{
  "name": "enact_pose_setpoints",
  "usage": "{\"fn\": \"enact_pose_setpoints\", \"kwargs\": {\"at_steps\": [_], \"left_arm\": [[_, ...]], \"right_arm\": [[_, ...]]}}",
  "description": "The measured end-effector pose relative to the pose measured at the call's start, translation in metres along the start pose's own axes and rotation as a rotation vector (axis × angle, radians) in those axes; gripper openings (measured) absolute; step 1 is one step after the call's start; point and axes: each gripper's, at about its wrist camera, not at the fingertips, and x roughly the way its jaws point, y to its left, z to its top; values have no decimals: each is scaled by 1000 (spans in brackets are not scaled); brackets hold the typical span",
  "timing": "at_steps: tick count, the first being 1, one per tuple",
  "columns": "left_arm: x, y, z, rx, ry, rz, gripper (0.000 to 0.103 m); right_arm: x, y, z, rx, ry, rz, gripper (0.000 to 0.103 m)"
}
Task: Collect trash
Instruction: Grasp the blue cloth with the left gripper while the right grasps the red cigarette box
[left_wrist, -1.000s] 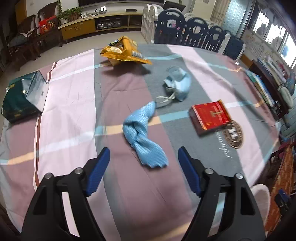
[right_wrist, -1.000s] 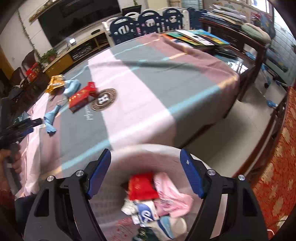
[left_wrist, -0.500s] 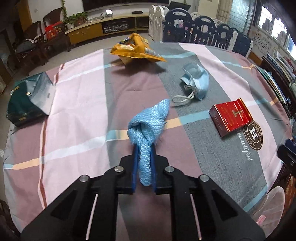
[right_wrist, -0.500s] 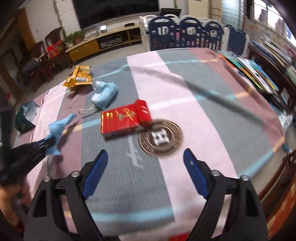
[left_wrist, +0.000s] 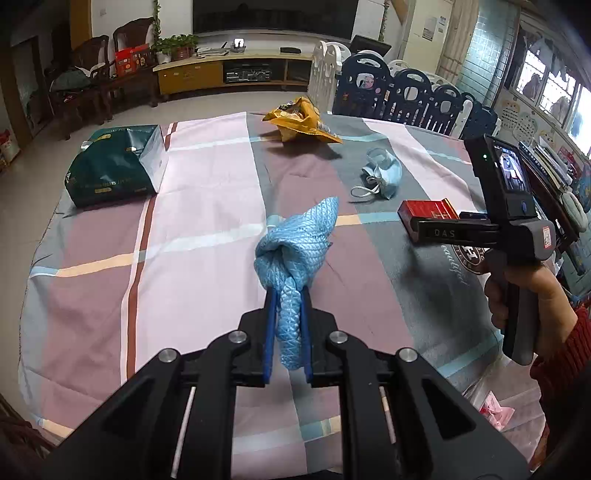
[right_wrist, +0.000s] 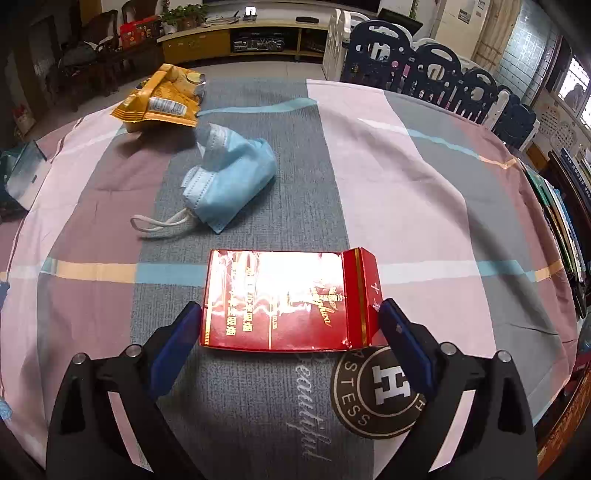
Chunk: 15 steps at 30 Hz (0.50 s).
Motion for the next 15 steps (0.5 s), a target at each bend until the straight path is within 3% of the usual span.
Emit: {"fn": "enact_pose_setpoints", "kwargs": {"at_steps": [3, 5, 8, 11, 14, 15], "left_arm": [[-3, 1, -4, -1, 3, -4, 13], [-4, 0, -6, -4, 8, -9, 13], [-6, 0, -10, -5, 12, -13, 13], [-9, 3, -14, -10, 14, -10, 13], [-10, 8, -15, -26, 15, -12, 13], [-10, 8, -15, -28, 13, -12, 13]], "right_arm": [[-13, 7, -5, -28, -23, 18, 80], [-24, 10, -11, -32, 2, 92, 62], [-40, 18, -27, -46, 50, 303, 62], [-60, 8, -40, -19, 10, 306, 64], [-60, -32, -44, 182, -8, 328, 83], [-54, -45, -44, 252, -10, 340, 84]]}}
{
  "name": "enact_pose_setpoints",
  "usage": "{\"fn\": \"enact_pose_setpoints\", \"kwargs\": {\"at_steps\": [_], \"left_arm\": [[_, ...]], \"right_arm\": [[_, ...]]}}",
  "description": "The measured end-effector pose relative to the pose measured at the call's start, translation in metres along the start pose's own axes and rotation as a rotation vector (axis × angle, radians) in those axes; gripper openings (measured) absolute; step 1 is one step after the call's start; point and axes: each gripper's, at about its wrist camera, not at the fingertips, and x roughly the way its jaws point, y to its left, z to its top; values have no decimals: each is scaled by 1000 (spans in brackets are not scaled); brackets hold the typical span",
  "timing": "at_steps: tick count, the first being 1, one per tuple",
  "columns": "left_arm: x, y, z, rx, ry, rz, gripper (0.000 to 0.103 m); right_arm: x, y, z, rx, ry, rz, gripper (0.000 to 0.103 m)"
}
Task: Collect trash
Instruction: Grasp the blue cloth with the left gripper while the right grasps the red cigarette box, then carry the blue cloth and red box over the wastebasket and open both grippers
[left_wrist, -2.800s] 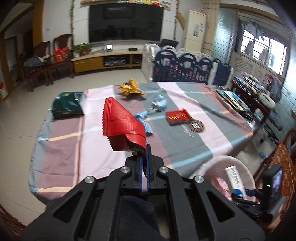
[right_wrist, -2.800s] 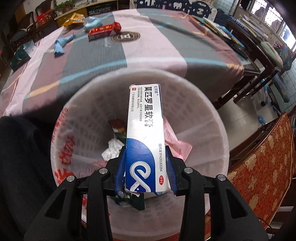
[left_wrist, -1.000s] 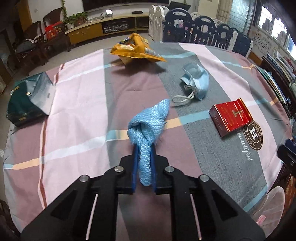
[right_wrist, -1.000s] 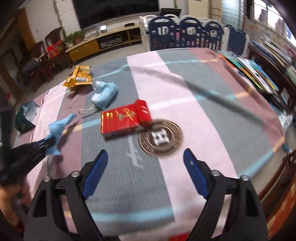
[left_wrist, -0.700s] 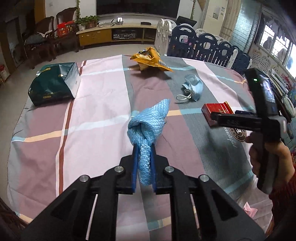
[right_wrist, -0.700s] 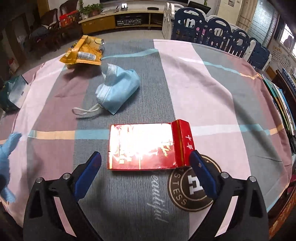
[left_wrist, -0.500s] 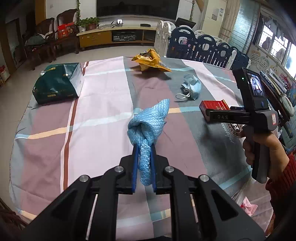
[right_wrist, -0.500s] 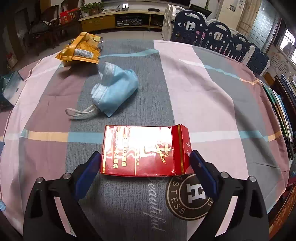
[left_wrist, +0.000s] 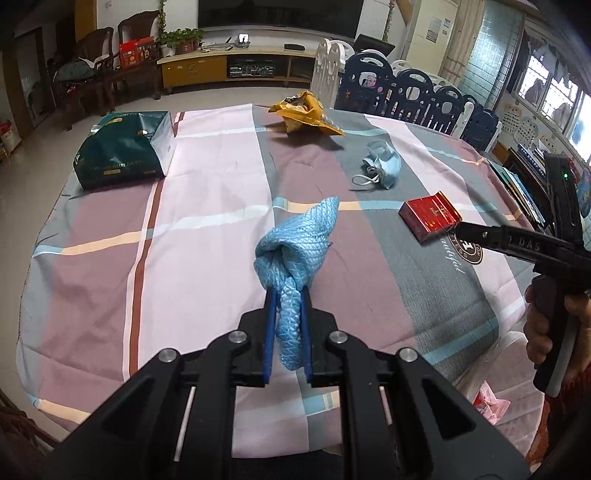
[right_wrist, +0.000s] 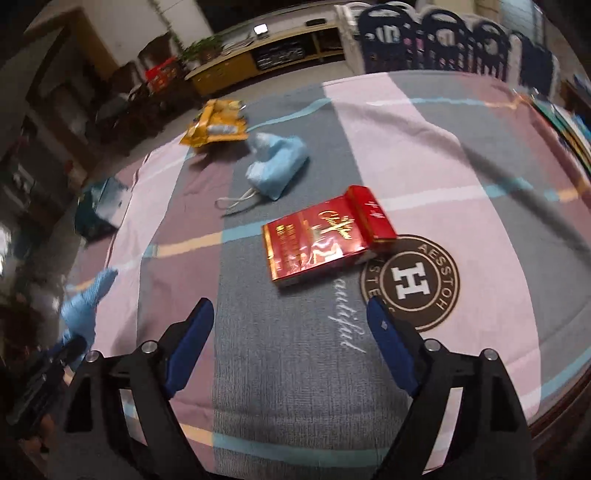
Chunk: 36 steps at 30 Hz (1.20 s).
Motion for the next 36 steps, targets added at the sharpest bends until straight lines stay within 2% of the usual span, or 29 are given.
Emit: {"fn": "enact_pose_setpoints", "kwargs": {"at_steps": [3, 9, 10, 12, 13, 15, 18, 20, 25, 28, 31, 36], "left_arm": [[-1, 0, 0, 3, -4, 0, 13], [0, 3, -1, 4, -9, 12, 14], [1, 4, -1, 3, -9, 16, 14], [2, 6, -2, 1, -8, 21, 14], [3, 7, -2, -2, -7, 21, 14], [3, 8, -2, -7, -5, 18, 14], [6, 8, -3, -12, 1, 16, 14], [7, 8, -5, -14, 5, 12, 14], [6, 10, -5, -19, 0, 10, 14], [3, 11, -3, -22, -7, 15, 14], [-7, 10, 0, -14, -34, 34, 14], [-36, -2, 3, 32, -105, 105, 14]], "right_arm": [[14, -24, 14, 134, 3, -23, 84], [48, -30, 36, 206, -7, -82, 83], [54, -26, 39, 188, -11, -107, 82], [60, -19, 41, 150, -12, -144, 64], [63, -14, 41, 124, -14, -164, 63], [62, -5, 41, 65, -44, -202, 53], [61, 20, 38, -121, -86, -342, 37], [63, 33, 32, -242, -96, -412, 31], [68, 51, 21, -406, -112, -479, 30], [60, 55, 14, -423, -137, -458, 29], [36, 63, 8, -409, -185, -448, 29], [-21, 84, -16, -451, -278, -499, 29]]}}
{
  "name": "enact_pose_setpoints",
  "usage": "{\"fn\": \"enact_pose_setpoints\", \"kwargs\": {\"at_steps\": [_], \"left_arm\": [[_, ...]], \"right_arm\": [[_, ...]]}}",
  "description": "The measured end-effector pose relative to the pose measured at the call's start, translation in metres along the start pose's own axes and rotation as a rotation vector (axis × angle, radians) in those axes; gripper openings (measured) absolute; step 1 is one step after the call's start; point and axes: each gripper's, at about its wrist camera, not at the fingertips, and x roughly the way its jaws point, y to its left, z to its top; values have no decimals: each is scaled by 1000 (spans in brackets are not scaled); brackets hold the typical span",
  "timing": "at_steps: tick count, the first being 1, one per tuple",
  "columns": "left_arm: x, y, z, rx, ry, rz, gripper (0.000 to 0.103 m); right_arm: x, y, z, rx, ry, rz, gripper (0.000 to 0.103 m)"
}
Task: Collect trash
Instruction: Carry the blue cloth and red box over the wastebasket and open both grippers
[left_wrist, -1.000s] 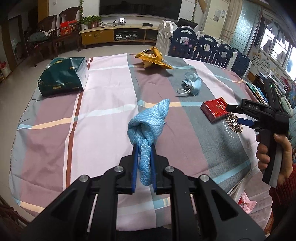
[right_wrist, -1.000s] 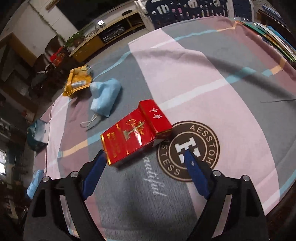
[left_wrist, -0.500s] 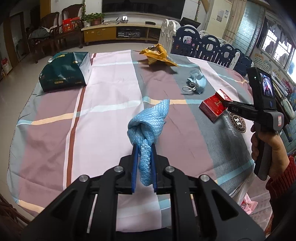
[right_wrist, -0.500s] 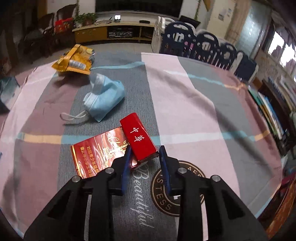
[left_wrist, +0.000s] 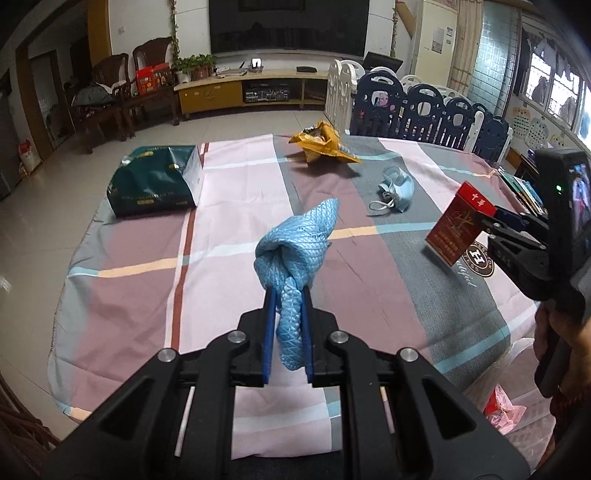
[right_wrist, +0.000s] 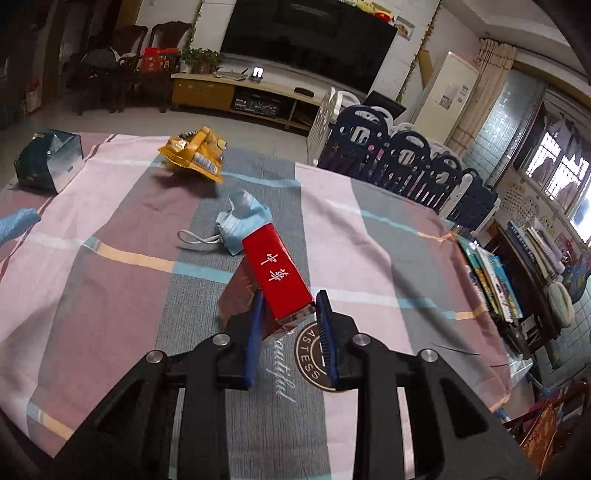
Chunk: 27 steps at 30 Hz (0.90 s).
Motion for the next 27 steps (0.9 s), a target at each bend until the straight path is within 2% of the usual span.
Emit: {"fn": "enact_pose_setpoints", "kwargs": {"at_steps": [3, 11, 14, 18, 23, 27], "left_arm": [[-24, -8, 2, 22, -42, 14, 14], [-84, -38, -9, 81, -97, -27, 14], [-102, -57, -20, 109, -114, -27, 14], [-120, -87, -41, 170, -121, -78, 13], [-136, -126, -66, 274, -96, -192, 13], [-149, -151, -78, 348, -114, -225, 13]], "right_arm": [[-45, -2, -9, -15, -37, -9, 28], [-130, -30, -48, 87, -61, 74, 29], [-159, -38, -69, 98, -69, 55, 29], [-181, -60, -97, 167, -39, 43, 29], [-201, -91, -132, 244, 17, 19, 29], [-219, -116, -154, 308, 35, 7, 29]]}}
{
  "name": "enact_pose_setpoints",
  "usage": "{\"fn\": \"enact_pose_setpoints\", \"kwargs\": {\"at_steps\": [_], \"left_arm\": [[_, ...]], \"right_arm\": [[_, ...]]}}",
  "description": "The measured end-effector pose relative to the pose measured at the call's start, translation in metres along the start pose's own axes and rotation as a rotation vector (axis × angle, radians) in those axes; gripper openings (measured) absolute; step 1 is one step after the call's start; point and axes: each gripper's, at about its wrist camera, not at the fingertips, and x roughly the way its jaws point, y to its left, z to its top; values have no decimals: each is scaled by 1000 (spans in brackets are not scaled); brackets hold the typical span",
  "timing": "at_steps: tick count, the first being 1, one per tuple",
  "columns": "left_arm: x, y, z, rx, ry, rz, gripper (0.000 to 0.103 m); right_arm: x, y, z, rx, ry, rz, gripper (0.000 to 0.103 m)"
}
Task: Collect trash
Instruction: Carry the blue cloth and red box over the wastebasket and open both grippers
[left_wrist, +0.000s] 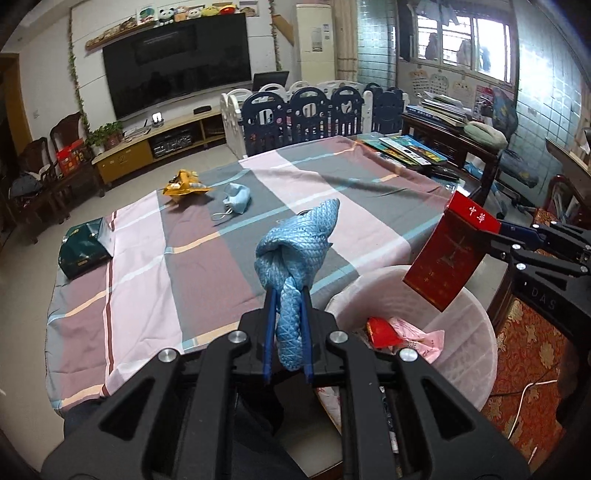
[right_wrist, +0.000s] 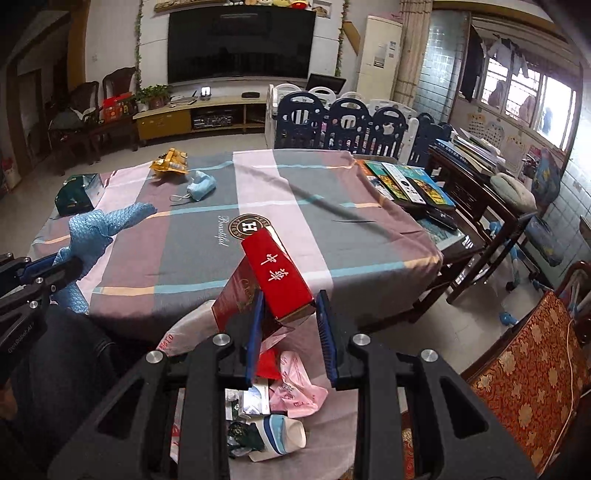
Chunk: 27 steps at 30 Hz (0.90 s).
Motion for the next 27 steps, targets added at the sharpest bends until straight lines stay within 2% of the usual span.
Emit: {"fn": "enact_pose_setpoints", "kwargs": {"at_steps": [6, 11, 13, 14, 15, 18, 24, 26, 27], "left_arm": [[-13, -31, 0, 72, -26, -3, 13], [-15, -42, 1, 102, -30, 3, 13], [-14, -45, 0, 108, -23, 1, 13], [-13, -45, 0, 110, -20, 1, 13], [-11, -46, 0, 112, -15, -1, 13], [-4, -46, -3, 113, 10, -20, 13], [21, -51, -11, 104, 105, -155, 13], [33, -61, -18, 131, 159, -272, 14], [39, -68, -22, 145, 191, -326, 21]], "right_arm": [[-3, -17, -32, 22, 60, -15, 29], [17, -19, -56, 60, 173, 26, 31], [22, -23, -61, 89, 203, 42, 43], [21, -27, -62, 114, 199, 38, 55], [20, -31, -62, 135, 188, 35, 63], [11, -49, -57, 199, 147, 1, 64], [0, -86, -51, 314, 91, -62, 64], [-3, -94, -50, 336, 82, -73, 64], [-3, -96, -50, 342, 80, -74, 64]]}}
